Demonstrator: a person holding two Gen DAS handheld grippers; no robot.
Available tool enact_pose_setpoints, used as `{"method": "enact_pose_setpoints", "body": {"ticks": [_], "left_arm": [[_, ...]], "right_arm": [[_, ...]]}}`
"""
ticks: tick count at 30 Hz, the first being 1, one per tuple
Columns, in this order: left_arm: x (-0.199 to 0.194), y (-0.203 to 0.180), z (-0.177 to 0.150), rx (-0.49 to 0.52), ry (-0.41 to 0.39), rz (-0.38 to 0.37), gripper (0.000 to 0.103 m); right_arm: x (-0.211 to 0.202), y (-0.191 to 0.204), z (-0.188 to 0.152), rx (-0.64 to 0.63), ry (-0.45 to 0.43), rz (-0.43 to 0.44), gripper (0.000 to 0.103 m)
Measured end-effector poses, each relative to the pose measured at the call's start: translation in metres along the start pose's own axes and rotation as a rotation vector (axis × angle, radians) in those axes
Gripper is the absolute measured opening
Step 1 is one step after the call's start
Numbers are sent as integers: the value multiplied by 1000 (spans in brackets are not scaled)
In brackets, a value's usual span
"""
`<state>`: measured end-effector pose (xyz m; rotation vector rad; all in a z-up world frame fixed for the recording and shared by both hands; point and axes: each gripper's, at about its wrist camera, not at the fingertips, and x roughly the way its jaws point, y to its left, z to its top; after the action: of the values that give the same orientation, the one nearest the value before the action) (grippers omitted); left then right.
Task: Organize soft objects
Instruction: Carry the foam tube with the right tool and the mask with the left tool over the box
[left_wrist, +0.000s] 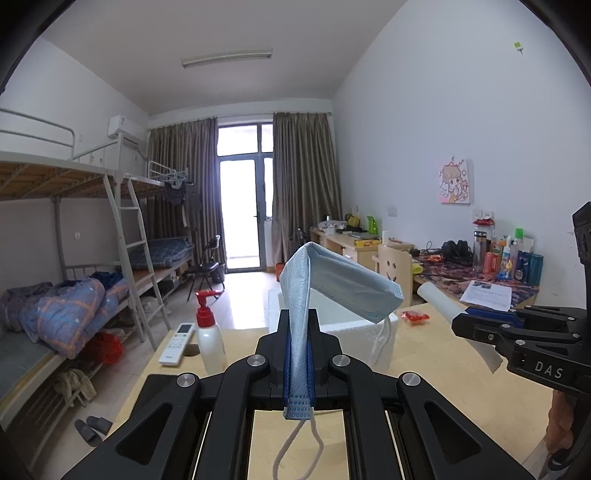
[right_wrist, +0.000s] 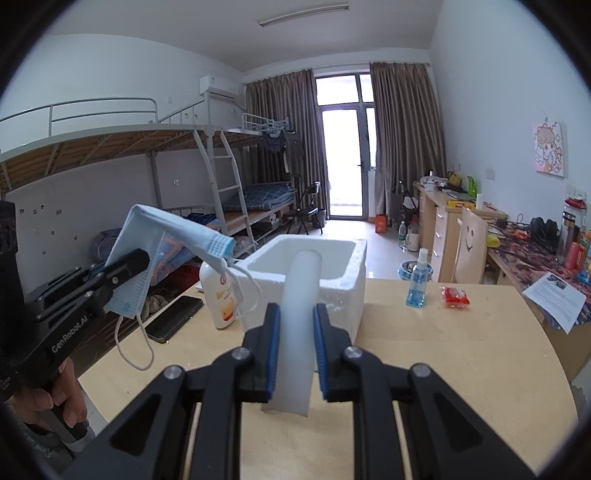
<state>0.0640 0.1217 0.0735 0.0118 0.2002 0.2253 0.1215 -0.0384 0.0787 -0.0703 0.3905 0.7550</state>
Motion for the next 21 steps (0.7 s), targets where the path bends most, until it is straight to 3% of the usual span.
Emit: {"method": "enact_pose_setpoints", "body": {"ticks": [21], "left_arm": [[64, 17, 30, -22, 51, -27, 7]], "right_arm": [[51, -12, 41, -35, 31, -5, 21]]}}
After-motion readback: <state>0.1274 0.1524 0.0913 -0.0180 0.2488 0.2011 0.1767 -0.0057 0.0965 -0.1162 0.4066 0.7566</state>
